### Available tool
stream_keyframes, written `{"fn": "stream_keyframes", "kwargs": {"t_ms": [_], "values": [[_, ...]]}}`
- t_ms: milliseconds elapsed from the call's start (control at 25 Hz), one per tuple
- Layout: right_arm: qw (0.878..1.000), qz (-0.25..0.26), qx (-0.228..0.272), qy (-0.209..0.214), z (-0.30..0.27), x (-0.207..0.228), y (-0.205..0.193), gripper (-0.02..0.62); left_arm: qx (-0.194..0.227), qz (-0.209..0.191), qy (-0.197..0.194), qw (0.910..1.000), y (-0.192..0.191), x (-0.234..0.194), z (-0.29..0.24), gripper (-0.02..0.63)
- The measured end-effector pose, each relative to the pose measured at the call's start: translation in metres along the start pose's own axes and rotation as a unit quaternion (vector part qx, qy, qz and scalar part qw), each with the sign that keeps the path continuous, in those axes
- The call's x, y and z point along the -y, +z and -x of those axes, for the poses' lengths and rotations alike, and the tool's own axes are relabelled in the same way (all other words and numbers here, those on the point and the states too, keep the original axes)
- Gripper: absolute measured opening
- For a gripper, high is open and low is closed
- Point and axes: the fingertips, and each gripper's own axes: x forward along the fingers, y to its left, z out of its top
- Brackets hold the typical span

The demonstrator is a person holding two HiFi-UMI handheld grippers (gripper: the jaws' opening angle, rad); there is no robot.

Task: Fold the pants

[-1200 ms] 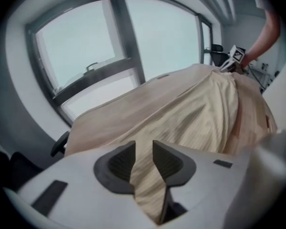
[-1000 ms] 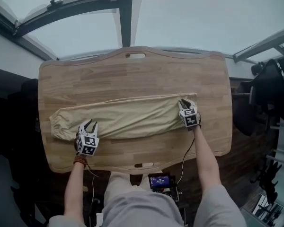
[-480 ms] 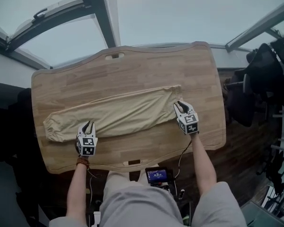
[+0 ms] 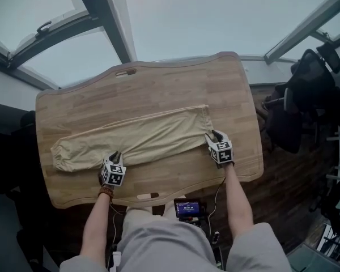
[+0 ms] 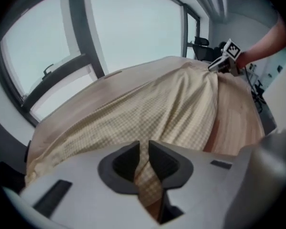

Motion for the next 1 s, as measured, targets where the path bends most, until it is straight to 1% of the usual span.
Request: {"fn": "stream_keyframes", "kwargs": {"t_ms": [40,80,120,200,240,280,320,360,400,440,480,560,600,640,680,720,760,800,880,920,960,1000], "values": [[0.999,-0.047,0.022,0.007,0.002,0.008,0.004,0.167,0.007,-0.005,0.012,0.9999,0.006,0.0,0.004,0.063],[0.996,-0.083,0.038,0.013,0.003,0.014,0.008,0.173,0.02,-0.002,0.023,0.9995,0.014,-0.001,0.009,0.063],[0.993,-0.104,0.047,0.017,0.003,0.02,0.012,0.178,0.038,0.004,0.028,0.9989,0.023,0.001,0.014,0.063],[0.991,-0.121,0.052,0.019,0.001,0.029,0.017,0.178,0.065,0.006,0.024,0.9976,0.037,0.014,0.02,0.062],[0.99,-0.127,0.049,0.019,-0.003,0.032,0.017,0.178,0.067,-0.001,0.017,0.9976,0.04,0.023,0.019,0.056],[0.99,-0.134,0.042,0.021,-0.008,0.032,0.017,0.178,0.058,-0.006,0.008,0.9982,0.038,0.031,0.015,0.055],[0.99,-0.137,0.032,0.022,-0.014,0.031,0.015,0.178,0.041,-0.005,-0.001,0.9991,0.033,0.037,0.01,0.055],[0.991,-0.132,0.022,0.019,-0.02,0.028,0.013,0.178,0.021,0.006,-0.011,0.9997,0.024,0.042,0.003,0.055],[0.993,-0.118,0.014,0.013,-0.024,0.026,0.011,0.179,0.006,0.025,-0.02,0.9995,0.017,0.046,-0.002,0.055],[0.995,-0.103,0.009,0.005,-0.026,0.025,0.01,0.178,-0.001,0.046,-0.025,0.9986,0.011,0.047,-0.005,0.043],[0.996,-0.092,0.005,-0.002,-0.026,0.025,0.009,0.179,0.0,0.063,-0.028,0.9977,0.01,0.048,-0.005,0.043],[0.996,-0.087,-0.003,-0.013,-0.019,0.035,0.005,0.178,0.02,0.075,-0.024,0.9967,0.018,0.044,-0.001,0.051],[0.996,-0.087,-0.007,-0.019,-0.014,0.041,0.006,0.178,0.035,0.083,-0.015,0.9959,0.022,0.034,0.004,0.051],[0.996,-0.089,-0.01,-0.022,-0.011,0.044,0.008,0.178,0.047,0.098,0.0,0.994,0.02,0.018,0.013,0.051],[0.995,-0.094,-0.01,-0.022,-0.011,0.045,0.01,0.178,0.056,0.124,0.021,0.9905,0.008,-0.006,0.023,0.051],[0.994,-0.106,-0.006,-0.019,-0.012,0.044,0.01,0.178,0.058,0.16,0.048,0.9843,-0.013,-0.036,0.035,0.051],[0.992,-0.123,0.0,-0.016,-0.013,0.043,0.01,0.178,0.055,0.203,0.076,0.9748,-0.042,-0.068,0.047,0.051],[0.99,-0.139,0.007,-0.011,-0.014,0.041,0.01,0.179,0.049,0.249,0.103,0.9617,-0.075,-0.1,0.059,0.051],[0.988,-0.157,0.012,-0.009,-0.018,0.035,0.011,0.181,0.035,0.336,0.153,0.9288,-0.148,-0.164,0.084,0.052],[0.988,-0.155,0.009,-0.018,-0.021,0.032,0.013,0.179,0.027,0.366,0.176,0.9134,-0.179,-0.191,0.098,0.054],[0.988,-0.149,0.002,-0.029,-0.024,0.03,0.014,0.178,0.019,0.386,0.195,0.9015,-0.203,-0.213,0.112,0.054],[0.989,-0.144,-0.009,-0.039,-0.026,0.028,0.015,0.173,0.013,0.398,0.208,0.8934,-0.22,-0.228,0.124,0.054]]}}
